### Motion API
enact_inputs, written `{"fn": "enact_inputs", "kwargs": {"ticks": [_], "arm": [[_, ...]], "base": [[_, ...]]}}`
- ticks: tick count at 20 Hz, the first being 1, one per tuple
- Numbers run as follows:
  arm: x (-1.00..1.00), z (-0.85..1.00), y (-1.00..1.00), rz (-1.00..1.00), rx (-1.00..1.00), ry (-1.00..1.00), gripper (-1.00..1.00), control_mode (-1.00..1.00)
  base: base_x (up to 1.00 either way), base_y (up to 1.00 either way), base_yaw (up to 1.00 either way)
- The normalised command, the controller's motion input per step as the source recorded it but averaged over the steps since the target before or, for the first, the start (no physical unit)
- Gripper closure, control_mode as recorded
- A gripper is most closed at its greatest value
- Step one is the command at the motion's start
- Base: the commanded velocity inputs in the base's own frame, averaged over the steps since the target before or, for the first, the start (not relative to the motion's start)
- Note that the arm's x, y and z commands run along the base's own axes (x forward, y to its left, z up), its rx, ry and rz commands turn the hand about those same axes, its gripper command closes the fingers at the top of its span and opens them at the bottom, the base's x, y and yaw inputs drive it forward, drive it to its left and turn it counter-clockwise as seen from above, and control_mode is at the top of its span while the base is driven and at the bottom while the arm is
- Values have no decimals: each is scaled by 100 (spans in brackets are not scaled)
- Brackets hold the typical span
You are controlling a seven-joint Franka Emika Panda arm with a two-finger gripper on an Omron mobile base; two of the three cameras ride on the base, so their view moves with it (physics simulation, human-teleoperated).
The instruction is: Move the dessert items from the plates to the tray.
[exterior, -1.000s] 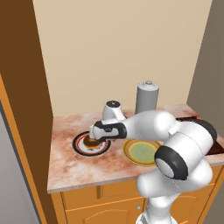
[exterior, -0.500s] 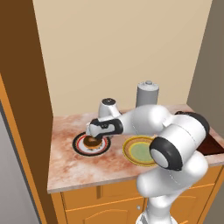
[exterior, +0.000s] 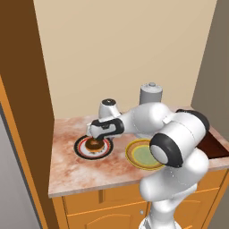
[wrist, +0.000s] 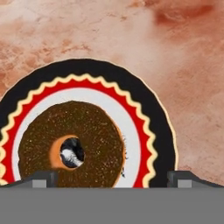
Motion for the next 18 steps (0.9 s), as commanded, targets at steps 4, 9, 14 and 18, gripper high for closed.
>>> {"fn": "enact_inputs", "kwargs": {"ticks": [4, 9, 14, 18], "arm": [[5, -3, 9, -1, 0, 0, -100, -100], [-26, -12, 8, 0, 0, 0, -100, -100], [-15, -28, 0, 0, 0, 0, -100, -100], [4, -6, 0, 0, 0, 0, -100, -100]], "base": [[0, 0, 0], [0, 0, 0], [0, 0, 0], [0, 0, 0]]}}
